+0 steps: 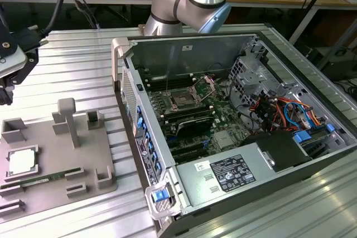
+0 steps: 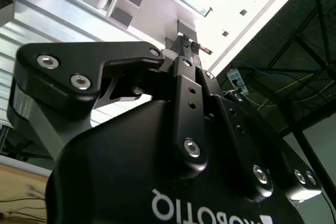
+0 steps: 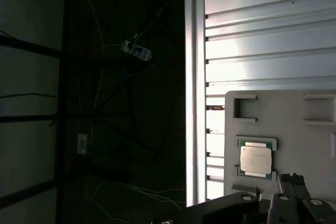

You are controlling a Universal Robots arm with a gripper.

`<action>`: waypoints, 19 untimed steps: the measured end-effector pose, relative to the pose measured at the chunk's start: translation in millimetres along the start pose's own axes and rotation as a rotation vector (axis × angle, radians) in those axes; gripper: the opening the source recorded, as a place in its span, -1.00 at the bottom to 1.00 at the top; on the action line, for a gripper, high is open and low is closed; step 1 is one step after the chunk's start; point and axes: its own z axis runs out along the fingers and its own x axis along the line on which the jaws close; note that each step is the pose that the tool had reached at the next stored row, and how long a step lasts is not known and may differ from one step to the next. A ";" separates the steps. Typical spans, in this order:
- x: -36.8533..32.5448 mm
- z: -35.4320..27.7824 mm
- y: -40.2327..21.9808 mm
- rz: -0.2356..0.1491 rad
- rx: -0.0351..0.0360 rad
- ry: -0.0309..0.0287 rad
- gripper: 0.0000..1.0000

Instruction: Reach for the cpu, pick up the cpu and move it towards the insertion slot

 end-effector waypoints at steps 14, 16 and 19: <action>24.7 3.9 1.0 0.000 0.0002 0.0037 -0.41; 24.8 3.9 1.0 0.000 0.0002 0.0037 -0.17; 27.4 10.9 5.1 0.000 0.0011 0.0038 0.19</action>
